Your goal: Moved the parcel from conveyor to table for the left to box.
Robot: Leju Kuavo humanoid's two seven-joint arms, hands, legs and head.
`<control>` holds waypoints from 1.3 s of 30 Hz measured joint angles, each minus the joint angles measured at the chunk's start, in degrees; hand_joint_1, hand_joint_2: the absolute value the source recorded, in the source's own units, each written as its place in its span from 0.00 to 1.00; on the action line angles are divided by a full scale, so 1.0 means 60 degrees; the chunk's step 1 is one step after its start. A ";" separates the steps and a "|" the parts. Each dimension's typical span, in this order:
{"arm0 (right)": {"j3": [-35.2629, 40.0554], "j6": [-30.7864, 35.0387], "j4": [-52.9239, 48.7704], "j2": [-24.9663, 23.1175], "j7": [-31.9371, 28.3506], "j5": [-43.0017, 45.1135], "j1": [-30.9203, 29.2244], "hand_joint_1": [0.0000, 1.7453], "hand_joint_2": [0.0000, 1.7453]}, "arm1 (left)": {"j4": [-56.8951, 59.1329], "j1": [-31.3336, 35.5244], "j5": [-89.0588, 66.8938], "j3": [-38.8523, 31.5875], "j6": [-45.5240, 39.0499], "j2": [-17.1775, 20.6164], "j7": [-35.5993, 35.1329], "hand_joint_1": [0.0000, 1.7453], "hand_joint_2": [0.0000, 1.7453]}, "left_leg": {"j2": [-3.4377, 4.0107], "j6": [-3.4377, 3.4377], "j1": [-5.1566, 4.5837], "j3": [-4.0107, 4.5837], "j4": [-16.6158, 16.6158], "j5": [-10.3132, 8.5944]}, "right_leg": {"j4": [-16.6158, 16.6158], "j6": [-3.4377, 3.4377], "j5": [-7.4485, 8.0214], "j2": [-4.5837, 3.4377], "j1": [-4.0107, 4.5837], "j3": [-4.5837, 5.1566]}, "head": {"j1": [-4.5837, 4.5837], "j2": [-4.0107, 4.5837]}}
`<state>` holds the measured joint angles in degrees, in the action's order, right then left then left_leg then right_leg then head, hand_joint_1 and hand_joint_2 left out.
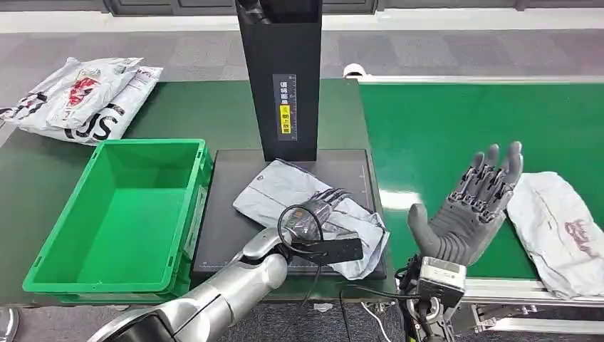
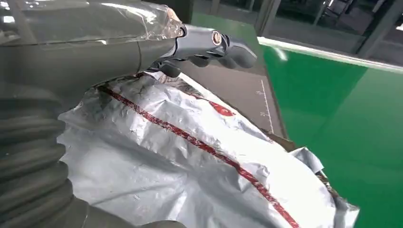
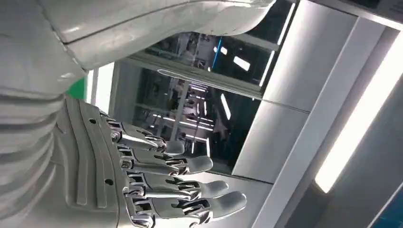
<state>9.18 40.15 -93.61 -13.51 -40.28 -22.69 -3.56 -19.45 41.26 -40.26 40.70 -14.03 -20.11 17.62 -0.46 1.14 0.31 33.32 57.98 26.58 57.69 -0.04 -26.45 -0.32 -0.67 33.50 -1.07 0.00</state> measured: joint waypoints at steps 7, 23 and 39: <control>0.0000 0.0000 0.0007 0.0000 0.0000 0.0193 -0.0125 0.00 1.00 | 0.0229 0.0018 -0.0306 0.0004 -0.0230 0.0033 -0.0437 1.00 1.00 | -0.0002 0.0000 0.0000 0.0001 0.0000 0.0000 | 0.0000 0.0000 0.0000 0.0002 0.0000 -0.0002 | 0.0000 0.0000; 0.0000 0.0000 0.0098 0.0000 0.0000 0.0463 -0.0277 0.00 1.00 | 0.0553 0.0143 -0.0878 0.0131 -0.0204 0.0459 -0.0998 1.00 1.00 | -0.0002 0.0001 0.0000 0.0000 -0.0001 0.0000 | 0.0001 0.0000 0.0000 0.0002 0.0001 -0.0003 | 0.0000 0.0004; -0.0007 0.0000 -0.0273 0.0000 0.0000 0.0193 -0.0103 0.00 1.00 | 0.0214 0.0542 0.0030 -0.0296 -0.2548 0.0929 0.0453 1.00 1.00 | -0.0010 0.0001 0.0001 0.0000 0.0001 -0.0008 | 0.0002 -0.0001 0.0001 0.0001 0.0003 -0.0001 | 0.0000 0.0000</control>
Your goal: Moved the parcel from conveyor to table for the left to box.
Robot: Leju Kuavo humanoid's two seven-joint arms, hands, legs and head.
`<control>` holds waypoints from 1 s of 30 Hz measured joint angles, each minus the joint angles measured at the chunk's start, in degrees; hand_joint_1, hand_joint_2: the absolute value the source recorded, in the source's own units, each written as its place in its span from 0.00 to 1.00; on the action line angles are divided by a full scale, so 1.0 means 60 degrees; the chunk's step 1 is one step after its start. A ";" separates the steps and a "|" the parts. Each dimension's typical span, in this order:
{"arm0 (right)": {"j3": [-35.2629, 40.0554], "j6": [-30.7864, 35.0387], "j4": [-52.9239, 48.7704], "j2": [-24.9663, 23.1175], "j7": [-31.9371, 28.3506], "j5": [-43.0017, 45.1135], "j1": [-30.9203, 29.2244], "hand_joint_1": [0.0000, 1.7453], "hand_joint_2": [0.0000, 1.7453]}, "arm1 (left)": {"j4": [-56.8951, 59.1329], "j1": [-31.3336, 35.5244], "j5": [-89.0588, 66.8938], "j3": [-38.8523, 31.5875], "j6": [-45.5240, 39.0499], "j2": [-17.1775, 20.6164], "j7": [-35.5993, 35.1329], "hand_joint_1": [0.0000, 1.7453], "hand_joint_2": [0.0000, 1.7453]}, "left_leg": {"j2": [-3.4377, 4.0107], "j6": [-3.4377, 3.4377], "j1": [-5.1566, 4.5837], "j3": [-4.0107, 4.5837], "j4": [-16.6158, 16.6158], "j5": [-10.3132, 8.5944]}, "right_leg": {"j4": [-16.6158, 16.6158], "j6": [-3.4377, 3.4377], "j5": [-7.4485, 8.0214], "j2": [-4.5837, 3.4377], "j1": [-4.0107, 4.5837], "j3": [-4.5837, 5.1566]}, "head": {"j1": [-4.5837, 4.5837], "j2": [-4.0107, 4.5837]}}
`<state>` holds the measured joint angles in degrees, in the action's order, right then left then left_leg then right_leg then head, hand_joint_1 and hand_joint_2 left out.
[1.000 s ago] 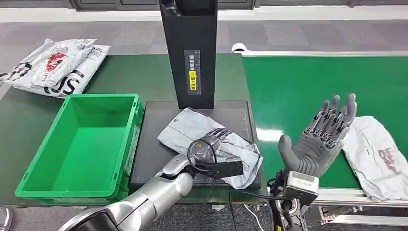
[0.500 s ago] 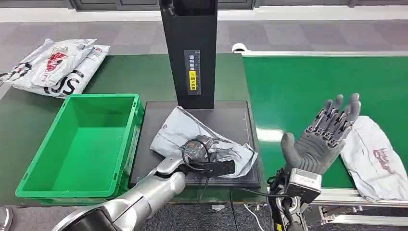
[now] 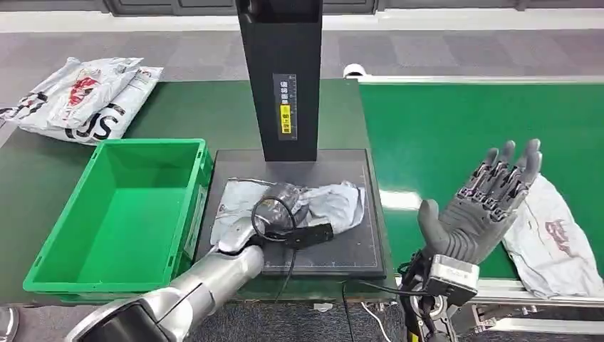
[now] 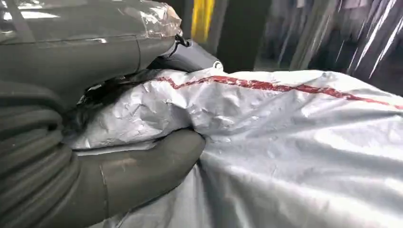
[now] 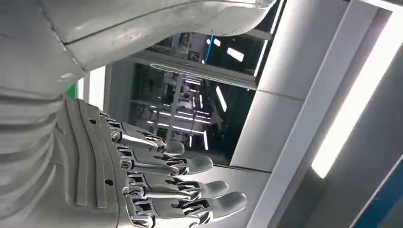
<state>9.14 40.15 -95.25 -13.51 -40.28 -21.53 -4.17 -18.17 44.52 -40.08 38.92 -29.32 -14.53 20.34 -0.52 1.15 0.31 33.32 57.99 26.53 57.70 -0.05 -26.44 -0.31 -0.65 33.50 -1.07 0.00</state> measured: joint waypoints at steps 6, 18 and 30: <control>-0.0157 0.0004 -0.0084 0.0000 0.0000 -0.0109 0.0063 0.00 1.00 | -0.1531 0.0445 0.0513 -0.0914 -0.1160 0.0237 0.0920 1.00 1.00 | 0.0004 0.0000 0.0000 0.0000 0.0000 0.0000 | 0.0001 0.0000 0.0000 0.0002 -0.0001 -0.0002 | 0.0000 0.0000; -0.0331 0.0004 -0.0237 0.0000 0.0000 -0.0211 0.0269 0.00 1.00 | -0.5189 0.0019 0.0171 -0.2072 -0.1571 0.0932 0.0785 1.00 1.00 | 0.0004 0.0000 0.0001 0.0002 -0.0002 0.0001 | 0.0001 -0.0001 -0.0001 0.0000 0.0001 -0.0001 | 0.0000 0.0000; -0.0638 0.0004 -0.0951 -0.0025 0.0000 -0.0207 0.1134 0.00 1.00 | -0.7176 -0.0942 -0.3965 -0.4714 -0.1769 0.2172 -0.1681 1.00 1.00 | 0.0019 0.0006 0.0012 -0.0002 -0.0017 0.0002 | 0.0003 -0.0009 -0.0007 -0.0014 0.0013 0.0006 | 0.0000 0.0000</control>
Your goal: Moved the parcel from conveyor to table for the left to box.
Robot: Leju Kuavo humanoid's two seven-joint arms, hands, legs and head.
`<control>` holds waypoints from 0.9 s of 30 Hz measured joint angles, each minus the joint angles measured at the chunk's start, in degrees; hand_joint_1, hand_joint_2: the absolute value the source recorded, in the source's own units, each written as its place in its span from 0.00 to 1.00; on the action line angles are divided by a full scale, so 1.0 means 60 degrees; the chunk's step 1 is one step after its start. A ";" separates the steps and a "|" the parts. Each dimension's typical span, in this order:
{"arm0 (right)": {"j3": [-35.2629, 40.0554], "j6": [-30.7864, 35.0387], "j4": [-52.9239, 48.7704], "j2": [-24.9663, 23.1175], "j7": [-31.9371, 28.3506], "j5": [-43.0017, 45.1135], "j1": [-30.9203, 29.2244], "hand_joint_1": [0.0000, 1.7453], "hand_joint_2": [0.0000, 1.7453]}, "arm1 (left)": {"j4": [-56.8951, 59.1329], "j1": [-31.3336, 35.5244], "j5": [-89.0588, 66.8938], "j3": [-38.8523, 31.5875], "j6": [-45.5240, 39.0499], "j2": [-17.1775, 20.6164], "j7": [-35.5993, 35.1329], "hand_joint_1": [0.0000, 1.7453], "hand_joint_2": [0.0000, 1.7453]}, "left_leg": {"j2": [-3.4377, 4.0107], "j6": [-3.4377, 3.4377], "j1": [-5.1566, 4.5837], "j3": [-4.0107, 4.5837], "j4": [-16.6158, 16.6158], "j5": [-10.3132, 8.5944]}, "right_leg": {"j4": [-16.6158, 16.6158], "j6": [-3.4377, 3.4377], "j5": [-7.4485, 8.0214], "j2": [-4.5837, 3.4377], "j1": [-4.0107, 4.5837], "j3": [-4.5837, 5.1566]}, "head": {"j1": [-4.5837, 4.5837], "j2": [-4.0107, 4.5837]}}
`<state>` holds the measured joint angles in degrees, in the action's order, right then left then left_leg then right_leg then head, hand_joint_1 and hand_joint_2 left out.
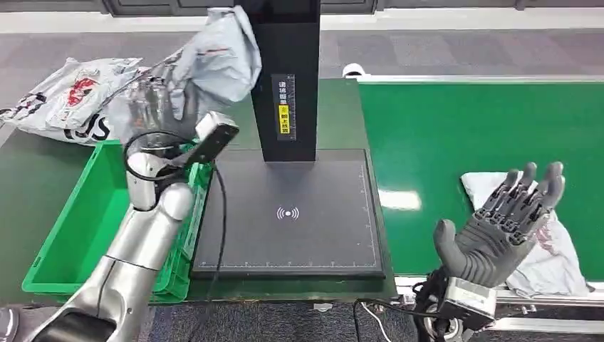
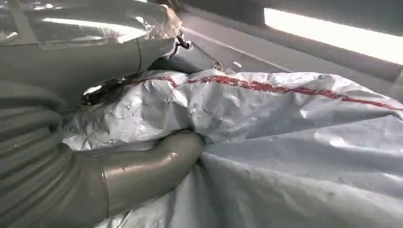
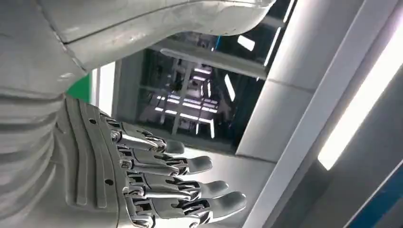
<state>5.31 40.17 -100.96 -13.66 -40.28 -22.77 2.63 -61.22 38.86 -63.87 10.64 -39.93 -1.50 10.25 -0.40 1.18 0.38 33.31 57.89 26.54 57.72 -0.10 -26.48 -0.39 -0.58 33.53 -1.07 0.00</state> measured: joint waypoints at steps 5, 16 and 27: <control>-0.0040 0.0000 -0.0331 -0.0004 0.0000 0.0022 0.0418 0.00 1.00 | -0.0102 -0.0847 -0.1754 -0.1140 0.0000 0.0743 -0.0718 1.00 1.00 | 0.0010 0.0008 0.0001 -0.0002 -0.0004 -0.0002 | 0.0004 -0.0004 -0.0003 -0.0009 -0.0001 0.0001 | 0.0000 0.0000; -0.0135 0.0000 -0.0506 -0.0044 0.0000 0.0018 0.0726 0.00 1.00 | -0.0332 -0.2630 -0.2815 -0.3113 -0.0004 0.1471 -0.1238 1.00 1.00 | 0.0008 0.0010 0.0000 0.0001 -0.0003 0.0009 | 0.0001 -0.0004 -0.0007 -0.0020 -0.0005 0.0009 | 0.0000 0.0000; -0.0153 0.0000 -0.0532 -0.0051 0.0000 0.0015 0.0734 0.00 1.00 | -0.0233 -0.2981 -0.3172 -0.3299 0.0007 0.1558 -0.1552 1.00 1.00 | 0.0009 0.0010 0.0000 0.0001 -0.0002 0.0008 | 0.0002 -0.0004 -0.0006 -0.0021 -0.0004 0.0009 | 0.0000 0.0003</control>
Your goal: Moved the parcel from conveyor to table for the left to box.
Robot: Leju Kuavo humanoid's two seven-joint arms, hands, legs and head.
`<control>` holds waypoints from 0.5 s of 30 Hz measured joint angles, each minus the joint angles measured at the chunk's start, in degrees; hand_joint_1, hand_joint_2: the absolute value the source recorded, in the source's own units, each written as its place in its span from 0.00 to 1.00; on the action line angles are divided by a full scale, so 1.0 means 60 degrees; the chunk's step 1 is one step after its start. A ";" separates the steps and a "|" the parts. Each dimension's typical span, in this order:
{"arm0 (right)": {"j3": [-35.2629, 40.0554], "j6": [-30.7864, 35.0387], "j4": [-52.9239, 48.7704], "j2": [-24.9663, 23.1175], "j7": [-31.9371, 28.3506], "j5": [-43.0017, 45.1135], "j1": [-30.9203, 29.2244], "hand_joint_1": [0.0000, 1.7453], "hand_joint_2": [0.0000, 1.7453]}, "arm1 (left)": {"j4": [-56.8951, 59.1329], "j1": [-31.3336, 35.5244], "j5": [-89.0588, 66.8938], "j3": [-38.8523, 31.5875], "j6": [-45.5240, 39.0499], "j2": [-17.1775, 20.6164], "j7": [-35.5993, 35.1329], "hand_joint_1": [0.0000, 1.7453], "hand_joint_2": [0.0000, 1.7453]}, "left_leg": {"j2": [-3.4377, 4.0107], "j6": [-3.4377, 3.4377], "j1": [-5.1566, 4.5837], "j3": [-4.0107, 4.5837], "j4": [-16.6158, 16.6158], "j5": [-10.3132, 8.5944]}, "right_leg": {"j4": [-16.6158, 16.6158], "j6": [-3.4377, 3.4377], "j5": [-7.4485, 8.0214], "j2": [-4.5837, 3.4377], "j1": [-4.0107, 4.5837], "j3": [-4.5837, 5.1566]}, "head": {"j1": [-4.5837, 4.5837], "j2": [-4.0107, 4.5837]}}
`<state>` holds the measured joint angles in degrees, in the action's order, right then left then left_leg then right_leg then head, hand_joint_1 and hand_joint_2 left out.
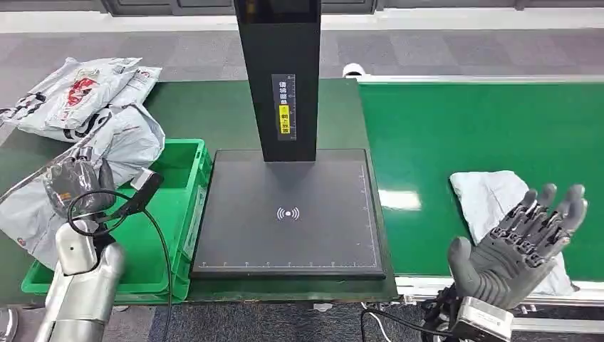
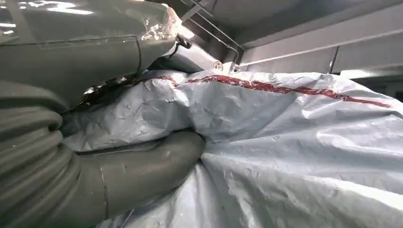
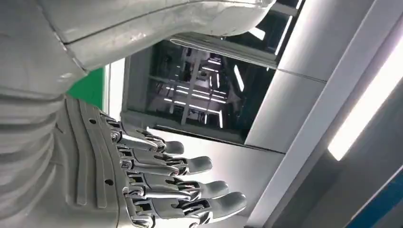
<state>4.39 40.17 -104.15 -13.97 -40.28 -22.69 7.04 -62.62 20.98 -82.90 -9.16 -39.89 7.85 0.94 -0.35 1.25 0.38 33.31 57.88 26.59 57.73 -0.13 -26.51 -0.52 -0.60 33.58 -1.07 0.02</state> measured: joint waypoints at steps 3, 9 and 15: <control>0.0000 -0.0004 0.0004 0.0000 0.0000 0.0007 -0.0041 0.00 1.00 | 0.0174 -0.0057 0.0039 0.0004 0.0203 -0.0036 -0.0080 1.00 1.00 | 0.0000 0.0000 0.0000 0.0000 0.0000 0.0000 | 0.0000 0.0000 0.0000 0.0000 0.0000 0.0002 | 0.0000 -0.0003; 0.0000 -0.0004 0.0022 0.0000 0.0000 0.0051 -0.0150 0.00 1.00 | 0.0306 -0.0167 0.1327 0.0325 0.0900 -0.0197 0.0507 0.00 1.00 | 0.0000 0.0000 -0.0001 0.0000 0.0001 0.0000 | 0.0000 0.0000 0.0000 0.0000 -0.0001 0.0001 | 0.0000 -0.0003; 0.0000 -0.0004 0.0124 0.0000 0.0000 0.0098 -0.0294 0.00 1.00 | 0.0408 -0.0167 0.1210 0.0947 0.1078 -0.0361 0.0539 0.00 1.00 | 0.0000 0.0000 -0.0001 -0.0001 0.0002 0.0000 | 0.0000 0.0001 0.0001 0.0002 -0.0001 0.0000 | 0.0000 0.0000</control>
<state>4.39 40.15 -103.41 -13.97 -40.28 -22.10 5.28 -60.17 19.98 -75.64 -3.48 -33.42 5.68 4.17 -0.35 1.24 0.37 33.31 57.89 26.59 57.73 -0.13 -26.51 -0.51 -0.61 33.58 -1.07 0.02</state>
